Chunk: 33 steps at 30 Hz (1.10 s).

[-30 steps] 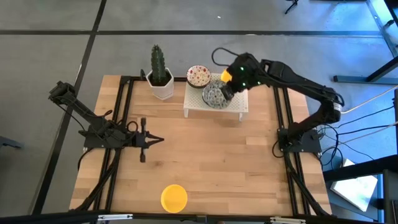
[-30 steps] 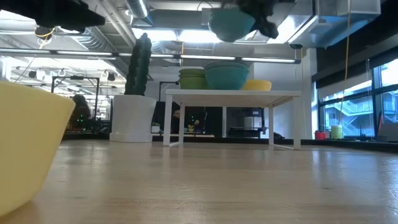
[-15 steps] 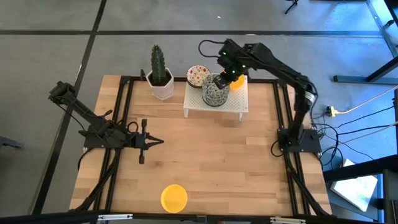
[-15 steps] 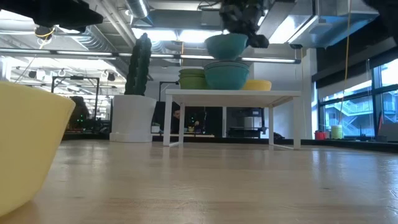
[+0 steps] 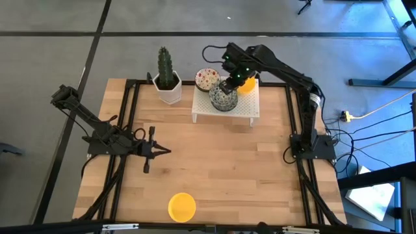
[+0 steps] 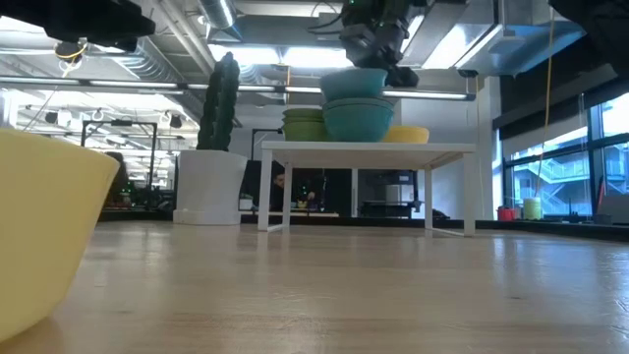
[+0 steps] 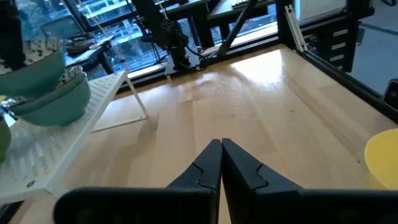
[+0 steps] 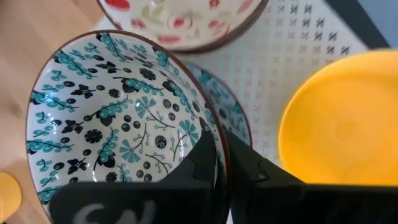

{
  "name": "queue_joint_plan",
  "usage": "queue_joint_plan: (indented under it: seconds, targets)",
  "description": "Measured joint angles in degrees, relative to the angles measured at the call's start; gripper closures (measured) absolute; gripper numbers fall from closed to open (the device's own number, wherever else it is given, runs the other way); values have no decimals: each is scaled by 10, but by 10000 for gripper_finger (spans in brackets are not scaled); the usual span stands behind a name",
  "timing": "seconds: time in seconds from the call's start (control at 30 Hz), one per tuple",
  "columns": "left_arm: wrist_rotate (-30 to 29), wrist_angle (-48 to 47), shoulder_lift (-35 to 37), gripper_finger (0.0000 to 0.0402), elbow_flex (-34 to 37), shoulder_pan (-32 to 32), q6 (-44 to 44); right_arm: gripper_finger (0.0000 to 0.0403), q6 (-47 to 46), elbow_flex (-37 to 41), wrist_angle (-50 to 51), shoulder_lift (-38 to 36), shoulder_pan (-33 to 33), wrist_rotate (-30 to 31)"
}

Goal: Pick & Place Mini bowls
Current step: Stack the green patterned bowl on the green patterned bowls on the shelf

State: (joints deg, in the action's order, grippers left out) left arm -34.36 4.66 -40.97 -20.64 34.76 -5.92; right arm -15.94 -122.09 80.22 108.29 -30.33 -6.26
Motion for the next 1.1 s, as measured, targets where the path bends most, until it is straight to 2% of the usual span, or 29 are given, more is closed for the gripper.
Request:
queue_joint_plan:
  seconds: [0.43, 0.63, 1.1]
  targets:
    - [13, -2, 0, 397, 0, 0, 9, 385, -2, 72, -16, -2, -1, 2]
    - [13, -2, 0, 397, 0, 0, 9, 375, 0, 78, -30, -3, -1, 2]
    - [13, -2, 0, 398, 0, 0, 30, 267, 17, 59, -19, -4, 6, 10]
